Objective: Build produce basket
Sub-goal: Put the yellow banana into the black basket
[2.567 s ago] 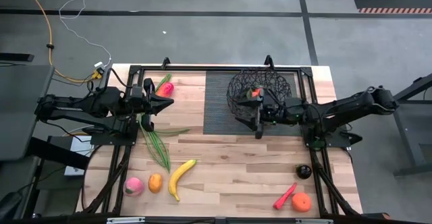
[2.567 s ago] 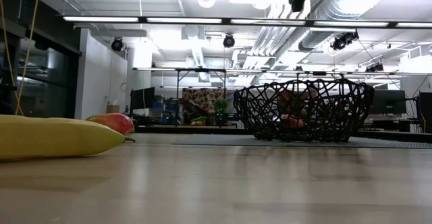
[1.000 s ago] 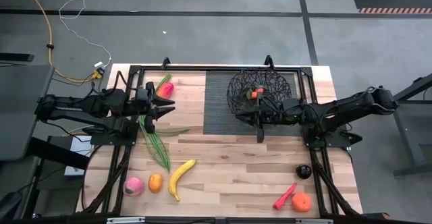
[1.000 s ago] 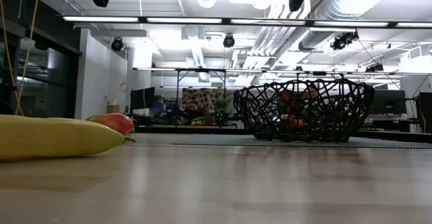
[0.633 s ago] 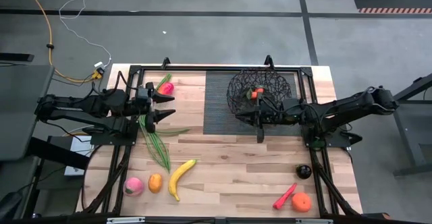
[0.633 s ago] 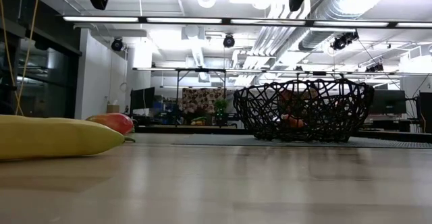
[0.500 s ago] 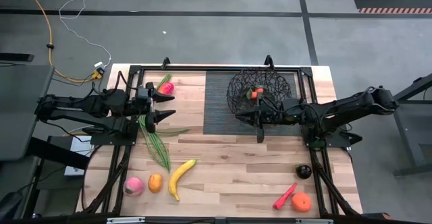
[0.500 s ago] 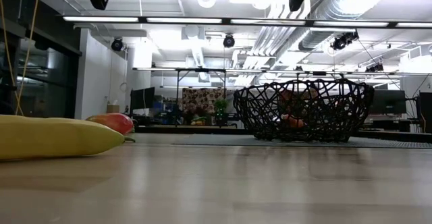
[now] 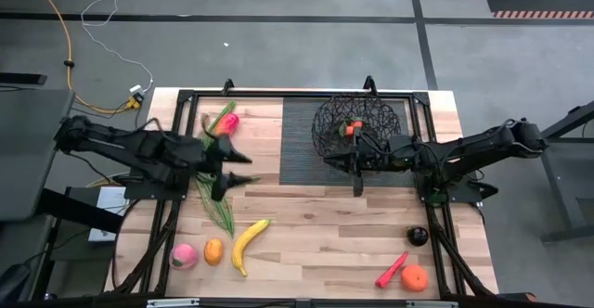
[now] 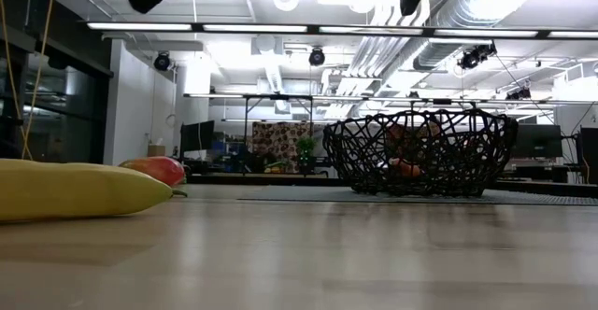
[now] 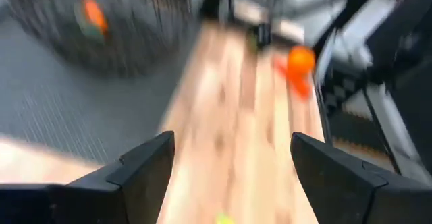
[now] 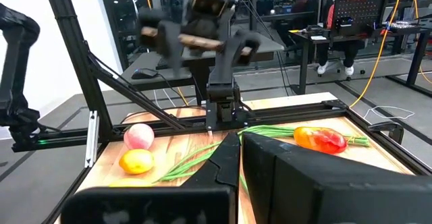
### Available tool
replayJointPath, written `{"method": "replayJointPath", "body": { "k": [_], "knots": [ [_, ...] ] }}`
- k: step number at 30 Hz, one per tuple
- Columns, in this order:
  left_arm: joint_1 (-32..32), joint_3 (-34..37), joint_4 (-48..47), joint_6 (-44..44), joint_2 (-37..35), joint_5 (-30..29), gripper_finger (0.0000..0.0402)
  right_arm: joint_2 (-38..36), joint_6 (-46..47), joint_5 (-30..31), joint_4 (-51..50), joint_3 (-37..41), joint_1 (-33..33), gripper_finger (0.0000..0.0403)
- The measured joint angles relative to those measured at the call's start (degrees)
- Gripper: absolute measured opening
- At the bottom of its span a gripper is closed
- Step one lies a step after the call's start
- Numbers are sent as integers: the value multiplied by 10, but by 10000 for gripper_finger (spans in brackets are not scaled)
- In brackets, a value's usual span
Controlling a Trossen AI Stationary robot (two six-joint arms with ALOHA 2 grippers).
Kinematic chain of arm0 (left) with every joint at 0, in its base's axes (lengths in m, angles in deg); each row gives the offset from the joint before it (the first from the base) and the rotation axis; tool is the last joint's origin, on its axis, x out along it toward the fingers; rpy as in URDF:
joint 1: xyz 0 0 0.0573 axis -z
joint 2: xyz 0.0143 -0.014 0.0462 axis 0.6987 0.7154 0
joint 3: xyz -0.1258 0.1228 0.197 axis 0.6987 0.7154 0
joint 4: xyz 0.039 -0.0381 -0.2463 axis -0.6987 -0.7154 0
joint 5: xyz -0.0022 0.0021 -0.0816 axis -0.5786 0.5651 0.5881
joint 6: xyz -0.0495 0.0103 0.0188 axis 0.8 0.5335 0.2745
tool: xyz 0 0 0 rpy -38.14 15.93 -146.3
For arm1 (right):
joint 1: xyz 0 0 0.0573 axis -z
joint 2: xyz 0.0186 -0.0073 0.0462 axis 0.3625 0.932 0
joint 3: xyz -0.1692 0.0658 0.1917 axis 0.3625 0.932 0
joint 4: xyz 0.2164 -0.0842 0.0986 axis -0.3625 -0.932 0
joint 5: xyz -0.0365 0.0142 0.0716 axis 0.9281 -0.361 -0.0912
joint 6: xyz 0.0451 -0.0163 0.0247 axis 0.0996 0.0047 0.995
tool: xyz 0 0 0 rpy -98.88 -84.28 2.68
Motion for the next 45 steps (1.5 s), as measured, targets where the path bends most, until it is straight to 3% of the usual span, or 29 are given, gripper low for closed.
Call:
{"method": "replayJointPath", "body": {
  "k": [5, 11, 20, 45],
  "knots": [
    [68, -27, -71, 104, 88, 28, 284, 0, -2, 0, -1, 0, 0, 0],
    [134, -28, -65, 213, 191, 36, 284, 0, -11, 5, -17, 0, 0, 0],
    [163, -28, -61, 323, 333, 34, 284, 0, -11, 21, -20, 0, 0, 0],
    [165, -31, -54, 323, 471, 87, 283, 0, -11, 25, -56, 0, 9, 0]
  ]
}}
